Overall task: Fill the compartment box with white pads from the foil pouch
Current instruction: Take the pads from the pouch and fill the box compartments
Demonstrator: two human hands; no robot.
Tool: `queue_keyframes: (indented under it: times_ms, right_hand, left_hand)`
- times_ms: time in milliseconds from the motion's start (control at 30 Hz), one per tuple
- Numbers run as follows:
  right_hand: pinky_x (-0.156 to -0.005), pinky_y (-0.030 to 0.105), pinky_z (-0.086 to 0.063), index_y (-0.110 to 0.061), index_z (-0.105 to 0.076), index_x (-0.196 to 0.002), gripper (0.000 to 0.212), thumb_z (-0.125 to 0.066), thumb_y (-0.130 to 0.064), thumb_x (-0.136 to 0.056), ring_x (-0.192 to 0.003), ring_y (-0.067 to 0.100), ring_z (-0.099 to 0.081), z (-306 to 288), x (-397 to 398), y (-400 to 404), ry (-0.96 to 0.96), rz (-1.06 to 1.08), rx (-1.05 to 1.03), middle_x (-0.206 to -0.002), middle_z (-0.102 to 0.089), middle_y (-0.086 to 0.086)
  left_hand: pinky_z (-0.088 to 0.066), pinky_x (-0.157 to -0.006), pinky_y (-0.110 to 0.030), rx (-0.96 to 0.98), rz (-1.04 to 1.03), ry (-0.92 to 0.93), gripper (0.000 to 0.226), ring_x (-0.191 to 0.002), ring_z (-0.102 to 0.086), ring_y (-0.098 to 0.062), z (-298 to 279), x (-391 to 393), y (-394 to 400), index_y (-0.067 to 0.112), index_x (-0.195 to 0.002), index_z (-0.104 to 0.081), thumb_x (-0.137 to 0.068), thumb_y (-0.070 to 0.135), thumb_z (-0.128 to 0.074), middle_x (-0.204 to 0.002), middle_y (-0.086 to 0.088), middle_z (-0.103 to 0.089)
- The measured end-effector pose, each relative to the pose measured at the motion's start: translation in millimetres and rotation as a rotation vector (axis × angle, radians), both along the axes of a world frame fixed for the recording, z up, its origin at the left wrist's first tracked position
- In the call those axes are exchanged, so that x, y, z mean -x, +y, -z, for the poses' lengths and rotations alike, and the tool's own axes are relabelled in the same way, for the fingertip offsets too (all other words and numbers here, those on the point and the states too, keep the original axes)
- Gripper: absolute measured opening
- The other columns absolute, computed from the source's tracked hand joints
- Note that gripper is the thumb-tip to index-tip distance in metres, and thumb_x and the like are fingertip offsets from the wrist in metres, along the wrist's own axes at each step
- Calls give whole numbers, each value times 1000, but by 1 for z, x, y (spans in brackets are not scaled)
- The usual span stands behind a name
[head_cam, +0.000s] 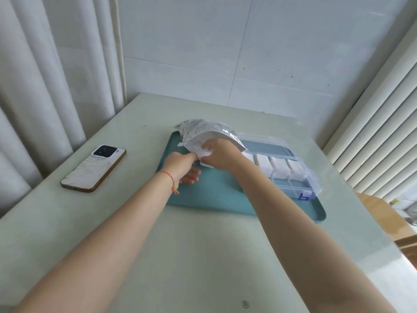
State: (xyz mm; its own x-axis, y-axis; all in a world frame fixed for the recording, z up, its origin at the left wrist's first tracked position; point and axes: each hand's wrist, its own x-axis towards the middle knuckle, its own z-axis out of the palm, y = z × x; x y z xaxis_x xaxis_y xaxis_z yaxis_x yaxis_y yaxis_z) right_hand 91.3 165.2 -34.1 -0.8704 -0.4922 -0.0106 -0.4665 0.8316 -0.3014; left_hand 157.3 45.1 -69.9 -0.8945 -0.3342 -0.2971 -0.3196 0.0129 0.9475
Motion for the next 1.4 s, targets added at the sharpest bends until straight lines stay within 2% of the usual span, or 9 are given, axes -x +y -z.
queue_keyframes:
  times_ms: [300,433,533,733,933,1033,1100,1233,1400]
  right_hand:
    - [-71,32,-49,-22,-70,-98,22,-61,-41,-90,-84,20,-58,3,10,-11,-2,44,12,-91,-64,-2]
    - [-56,27,-32,-23,-44,-61,34,-49,-25,-95,-75,25,-51,5,8,-12,82,111,-5,-66,-48,-4]
    - [-61,28,-34,-23,-51,-68,29,-46,-20,-96,-80,26,-52,4,3,-10,116,114,13,-72,-52,-3]
    - [-83,31,-49,-26,-70,-117,28,-51,-21,-97,-108,21,-60,7,-4,6,177,91,182,-118,-69,-3]
    - [-64,14,-40,-20,-76,-105,19,-62,-17,-94,-62,-9,-55,-2,-17,31,191,63,657,-98,-74,-7]
    - [-61,20,-48,-16,-76,-94,12,-66,-11,-90,-61,1,-59,-19,-25,43,24,114,970,-81,-72,-6]
    - [-44,17,-37,-10,-70,-89,2,-68,-9,-89,-44,4,-47,-28,-31,51,-142,148,1096,-64,-63,-4]
    - [-39,19,-23,-9,-57,-81,15,-71,-10,-88,-39,13,-30,-29,-30,65,-291,178,1119,-51,-52,-6]
    - [-42,23,-23,-11,-55,-75,23,-75,-17,-85,-43,17,-29,-24,-29,83,-311,207,1071,-51,-55,-7]
  left_hand:
    - [-40,-36,-17,-113,0,72,15,-37,-53,-12,0,12,-3,4,-88,-66,-89,18,-66,-67,-9,-62]
    - [-44,-37,-18,-114,-11,47,19,-38,-57,-14,1,13,-4,0,-102,-66,-94,13,-56,-69,-10,-66]
    - [-47,-40,-20,-149,13,-1,24,-43,-62,-18,-1,11,-5,-2,-101,-64,-94,17,-53,-73,-14,-69]
    - [-51,-44,-22,-188,107,-74,29,-52,-67,-23,-6,2,-1,-1,-95,-65,-95,23,-50,-79,-17,-73]
    - [-38,-38,-17,4,-47,20,23,-36,-46,-17,-14,-6,7,7,-68,-63,-85,17,-53,-58,-6,-57]
    - [-36,-39,-18,23,-137,224,17,-42,-49,-17,-24,-7,9,8,-72,-64,-85,15,-55,-62,-6,-57]
    - [-39,-42,-21,-41,-87,317,16,-51,-56,-17,-35,-9,14,10,-77,-66,-88,18,-58,-71,-6,-62]
    - [-39,-45,-23,-250,76,356,18,-61,-62,-18,-47,-11,30,14,-88,-66,-93,31,-62,-73,1,-58]
    - [-40,-43,-20,-242,21,327,8,-54,-64,-11,-36,-8,43,15,-85,-68,-93,16,-65,-71,3,-63]
